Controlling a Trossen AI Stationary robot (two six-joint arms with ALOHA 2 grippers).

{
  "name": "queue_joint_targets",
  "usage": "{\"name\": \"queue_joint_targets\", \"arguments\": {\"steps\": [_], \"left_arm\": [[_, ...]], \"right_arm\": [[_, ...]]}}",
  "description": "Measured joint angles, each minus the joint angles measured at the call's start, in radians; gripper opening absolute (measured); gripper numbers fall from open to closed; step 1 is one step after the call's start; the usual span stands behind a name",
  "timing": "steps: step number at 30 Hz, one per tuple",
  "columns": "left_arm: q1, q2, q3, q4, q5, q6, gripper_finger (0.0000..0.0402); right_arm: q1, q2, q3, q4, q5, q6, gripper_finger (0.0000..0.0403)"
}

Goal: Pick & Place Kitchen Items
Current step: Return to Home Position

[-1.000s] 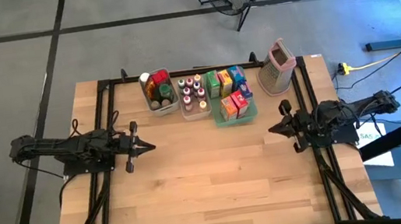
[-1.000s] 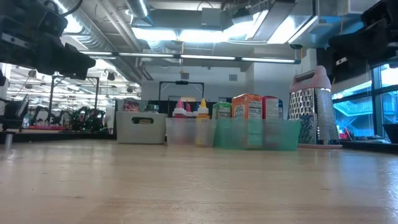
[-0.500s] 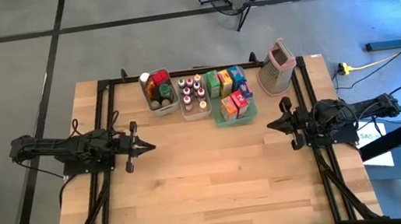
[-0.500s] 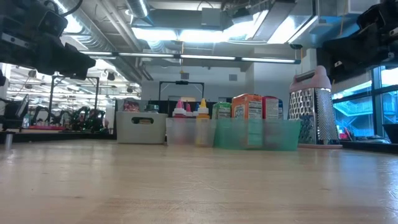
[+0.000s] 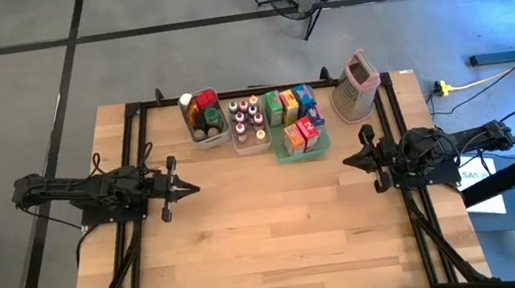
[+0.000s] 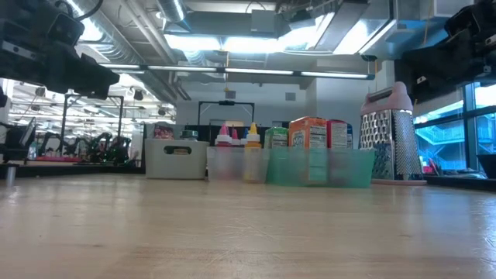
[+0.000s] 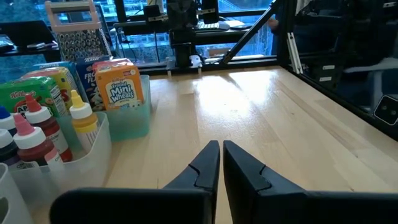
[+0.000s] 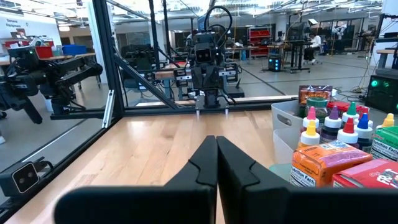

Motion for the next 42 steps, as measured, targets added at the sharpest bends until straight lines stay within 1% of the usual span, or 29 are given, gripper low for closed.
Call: {"name": "queue_joint_targets", "arguments": {"steps": [35,42], "left_arm": [[0.000,0.000,0.000,0.001,0.000,0.000,0.0008],[0.000,0.000,0.000,0.001,0.000,0.000,0.0012]], "right_arm": [[0.000,0.000,0.000,0.000,0.000,0.000,0.0001],[0.000,0.000,0.000,0.000,0.000,0.000,0.0001]]}}
